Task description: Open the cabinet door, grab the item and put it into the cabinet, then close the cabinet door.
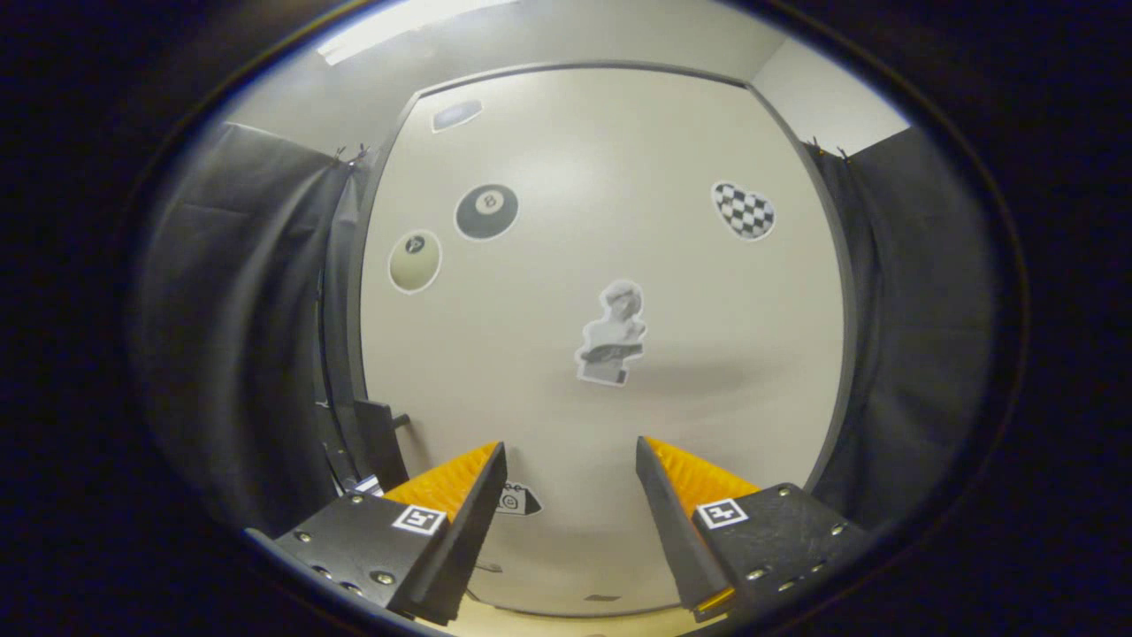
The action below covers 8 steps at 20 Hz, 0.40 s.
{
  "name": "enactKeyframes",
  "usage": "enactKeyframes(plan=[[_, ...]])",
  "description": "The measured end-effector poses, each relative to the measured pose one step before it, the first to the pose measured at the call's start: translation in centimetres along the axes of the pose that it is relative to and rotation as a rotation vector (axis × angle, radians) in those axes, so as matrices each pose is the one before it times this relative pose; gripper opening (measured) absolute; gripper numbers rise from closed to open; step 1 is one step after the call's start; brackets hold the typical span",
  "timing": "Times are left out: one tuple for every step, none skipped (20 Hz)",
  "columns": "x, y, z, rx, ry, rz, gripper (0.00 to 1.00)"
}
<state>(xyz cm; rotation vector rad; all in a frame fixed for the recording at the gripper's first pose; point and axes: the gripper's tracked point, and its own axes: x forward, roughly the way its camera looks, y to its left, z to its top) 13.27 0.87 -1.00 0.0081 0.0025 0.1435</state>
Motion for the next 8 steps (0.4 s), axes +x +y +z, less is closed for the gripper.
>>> enactKeyframes(plan=[[-0.671, -0.771, 0.82, -0.00448, -0.01293, -0.00323, 0.87], [-0.612, -1.046, 0.689, -0.00213, -0.01144, -0.00317, 0.88], [-0.71, -1.294, 0.708, -0.00073, -0.01039, -0.00726, 0.87], [-0.763, -1.752, 0.642, -0.00029, -0.01004, -0.01484, 0.87], [-0.616, -1.758, 0.601, -0.00271, -0.00868, -0.01487, 0.87], [-0.647, -1.847, 0.566, -0.00777, -0.00968, -0.02047, 0.87], [-0.553, -1.969, 0.369, -0.01582, -0.00893, -0.02325, 0.87], [-0.481, -1.882, 0.24, -0.01829, -0.0088, -0.02291, 0.87]])
